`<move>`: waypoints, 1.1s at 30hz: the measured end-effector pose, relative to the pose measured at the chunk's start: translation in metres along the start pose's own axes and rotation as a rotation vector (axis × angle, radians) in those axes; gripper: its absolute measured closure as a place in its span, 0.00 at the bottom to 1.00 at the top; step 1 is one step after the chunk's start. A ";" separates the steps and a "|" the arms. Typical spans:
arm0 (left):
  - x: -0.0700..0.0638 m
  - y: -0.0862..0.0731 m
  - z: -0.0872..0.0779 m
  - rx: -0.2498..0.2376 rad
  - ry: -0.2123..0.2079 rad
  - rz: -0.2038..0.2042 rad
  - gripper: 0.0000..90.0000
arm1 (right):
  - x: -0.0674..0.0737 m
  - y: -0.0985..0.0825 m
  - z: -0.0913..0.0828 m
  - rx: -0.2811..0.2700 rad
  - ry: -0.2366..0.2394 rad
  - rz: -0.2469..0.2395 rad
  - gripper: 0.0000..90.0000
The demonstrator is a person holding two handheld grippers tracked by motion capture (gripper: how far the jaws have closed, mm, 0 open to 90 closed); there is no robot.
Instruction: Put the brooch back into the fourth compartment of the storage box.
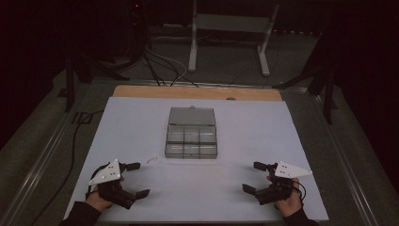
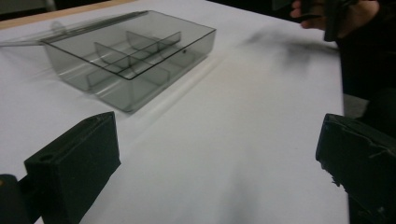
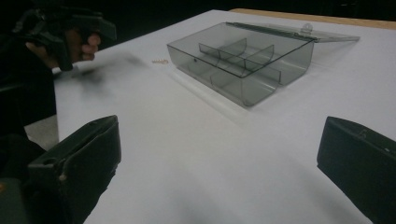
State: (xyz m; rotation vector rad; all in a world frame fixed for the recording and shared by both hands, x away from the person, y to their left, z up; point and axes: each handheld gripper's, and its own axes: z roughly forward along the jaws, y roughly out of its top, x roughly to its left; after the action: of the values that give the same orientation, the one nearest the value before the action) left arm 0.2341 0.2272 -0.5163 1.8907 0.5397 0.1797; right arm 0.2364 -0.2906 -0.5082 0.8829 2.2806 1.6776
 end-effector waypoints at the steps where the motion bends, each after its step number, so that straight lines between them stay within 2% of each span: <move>1: 0.000 0.000 0.000 0.006 -0.003 0.004 0.01 | 0.000 0.000 0.000 0.000 0.000 0.000 0.00; 8: -0.008 0.009 0.003 0.017 -0.049 0.038 0.01 | 0.002 0.004 0.000 -0.025 -0.001 -0.006 0.00; 12: -0.011 0.021 0.002 0.004 -0.071 0.064 0.01 | 0.004 0.005 0.000 -0.025 0.002 -0.012 0.00; 17: -0.009 0.029 -0.001 -0.009 -0.061 0.076 0.01 | 0.005 0.006 0.001 -0.029 0.003 -0.013 0.00; 24: 0.001 0.039 -0.006 -0.033 -0.037 0.077 0.01 | 0.005 0.007 0.001 -0.032 0.002 -0.006 0.00; 33: 0.016 0.050 -0.009 -0.060 0.004 0.062 0.01 | 0.005 0.007 0.001 -0.036 0.004 0.001 0.00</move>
State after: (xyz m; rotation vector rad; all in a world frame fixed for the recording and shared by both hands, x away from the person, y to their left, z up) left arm 0.2587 0.2276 -0.4695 1.8506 0.4733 0.2377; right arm 0.2355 -0.2862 -0.5012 0.8737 2.2459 1.7166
